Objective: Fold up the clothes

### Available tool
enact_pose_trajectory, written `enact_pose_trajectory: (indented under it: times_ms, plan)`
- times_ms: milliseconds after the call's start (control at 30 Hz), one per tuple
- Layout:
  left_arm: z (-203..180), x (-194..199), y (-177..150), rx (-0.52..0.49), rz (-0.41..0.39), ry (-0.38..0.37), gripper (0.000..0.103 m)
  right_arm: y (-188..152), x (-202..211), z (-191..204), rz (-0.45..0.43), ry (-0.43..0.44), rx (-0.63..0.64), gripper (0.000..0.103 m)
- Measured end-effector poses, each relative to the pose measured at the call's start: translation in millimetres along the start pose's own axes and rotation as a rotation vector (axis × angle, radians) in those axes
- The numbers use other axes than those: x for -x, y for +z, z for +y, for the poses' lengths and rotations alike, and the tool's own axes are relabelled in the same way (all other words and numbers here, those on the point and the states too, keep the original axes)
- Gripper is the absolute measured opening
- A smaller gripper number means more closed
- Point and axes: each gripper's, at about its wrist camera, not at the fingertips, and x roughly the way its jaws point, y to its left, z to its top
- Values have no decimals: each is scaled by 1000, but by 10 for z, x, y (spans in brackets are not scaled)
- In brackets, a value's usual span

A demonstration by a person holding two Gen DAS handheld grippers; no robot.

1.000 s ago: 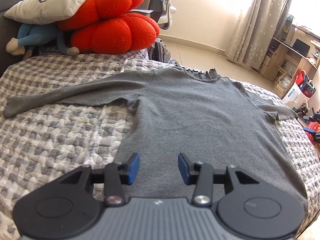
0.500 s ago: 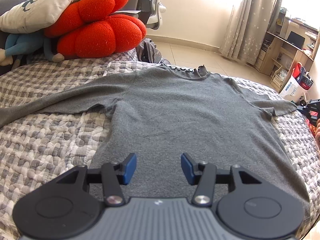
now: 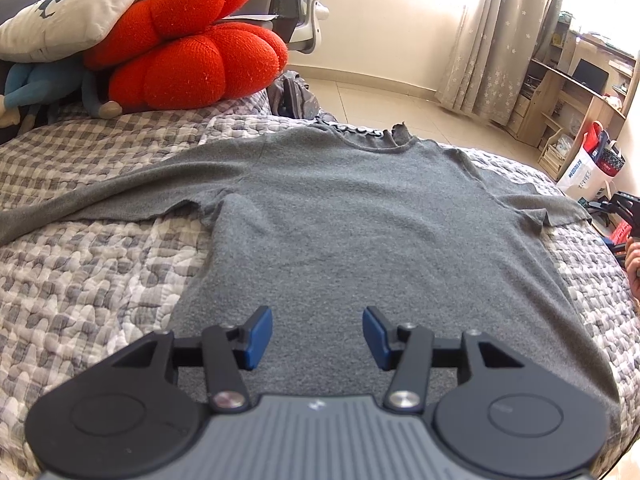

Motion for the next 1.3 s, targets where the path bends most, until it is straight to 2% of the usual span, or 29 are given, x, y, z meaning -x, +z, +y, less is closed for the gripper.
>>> enact_pose_trajectory:
  times_ms: [33,100,200,300,400,600,833,1000,1100,1200,1233,1300]
  plan:
    - [-15,-14,10,4,-1,-3,51,-13,-36,52,-3,-9,22,57]
    - [-49,-32,24,7,-6,-12,51,-39,-91,147,-23,-45,72,42]
    - [-95,-60,17,2,-7,-10,51,-41,-132,141,-40,-72,98,29]
    - [-122,-98,10,1,-2,0,51,-39,-130,114,-54,-67,106,19]
    - [-124,-121,5,5,-1,6,51,-76,-76,172,-90,-65,165,14]
    - [-99,-166,-48,27,14,10,51,-241,33,349,-184,-75,347,12]
    - [-66,-169,-64,29,14,10,53,-189,125,372,-219,16,351,12]
    - [-81,-137,-77,29,11,1,54,-131,246,282,-267,9,295,10]
    - [-66,-106,-88,28,8,-1,55,-139,301,348,-254,60,308,8]
    - [-34,-67,-96,42,8,-4,55,-160,202,424,-147,39,299,8]
    - [-24,-45,-98,44,3,-7,55,-173,183,425,-127,25,287,10]
    - [-5,-9,-103,45,-5,-8,55,-214,176,413,-91,-5,250,22]
